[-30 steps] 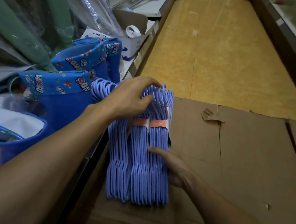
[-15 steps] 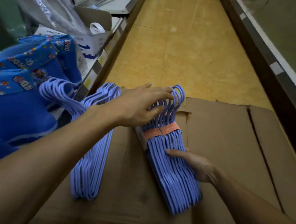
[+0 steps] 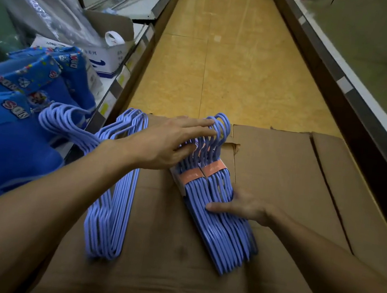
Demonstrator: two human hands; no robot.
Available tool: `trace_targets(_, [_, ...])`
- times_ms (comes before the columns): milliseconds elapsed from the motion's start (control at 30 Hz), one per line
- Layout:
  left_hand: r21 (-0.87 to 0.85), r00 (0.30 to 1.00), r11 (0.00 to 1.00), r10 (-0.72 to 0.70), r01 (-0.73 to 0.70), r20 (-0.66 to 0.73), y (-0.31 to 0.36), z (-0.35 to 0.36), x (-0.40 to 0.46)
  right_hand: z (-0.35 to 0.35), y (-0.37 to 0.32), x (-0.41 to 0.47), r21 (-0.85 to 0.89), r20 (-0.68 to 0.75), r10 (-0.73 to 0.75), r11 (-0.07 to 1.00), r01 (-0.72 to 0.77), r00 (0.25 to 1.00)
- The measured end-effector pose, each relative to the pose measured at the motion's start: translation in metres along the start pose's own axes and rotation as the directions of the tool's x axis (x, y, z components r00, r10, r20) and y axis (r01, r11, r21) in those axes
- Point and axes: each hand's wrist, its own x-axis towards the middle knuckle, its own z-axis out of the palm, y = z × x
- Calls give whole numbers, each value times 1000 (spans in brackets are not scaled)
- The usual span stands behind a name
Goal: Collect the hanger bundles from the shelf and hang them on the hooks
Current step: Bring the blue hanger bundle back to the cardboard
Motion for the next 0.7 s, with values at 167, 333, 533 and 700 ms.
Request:
trace_targets(167, [-11, 1000, 1000, 8, -8, -23, 3, 0, 5, 18, 3, 14, -37, -283, -1, 999, -10, 959])
trace_targets(333, [10, 999, 1000, 4, -4, -37, 7, 2, 11, 51, -2, -1, -147, -560, -1, 984, -98, 829])
trace_targets(533, [-8, 999, 1000, -12, 12, -37, 9, 2, 8, 86, -14, 5, -225, -609, 145, 911, -345, 780])
trace_targets(700, [-80, 996, 995, -62, 57, -59, 12, 1, 4, 102, -28, 13, -245, -671, 195, 852, -462, 715])
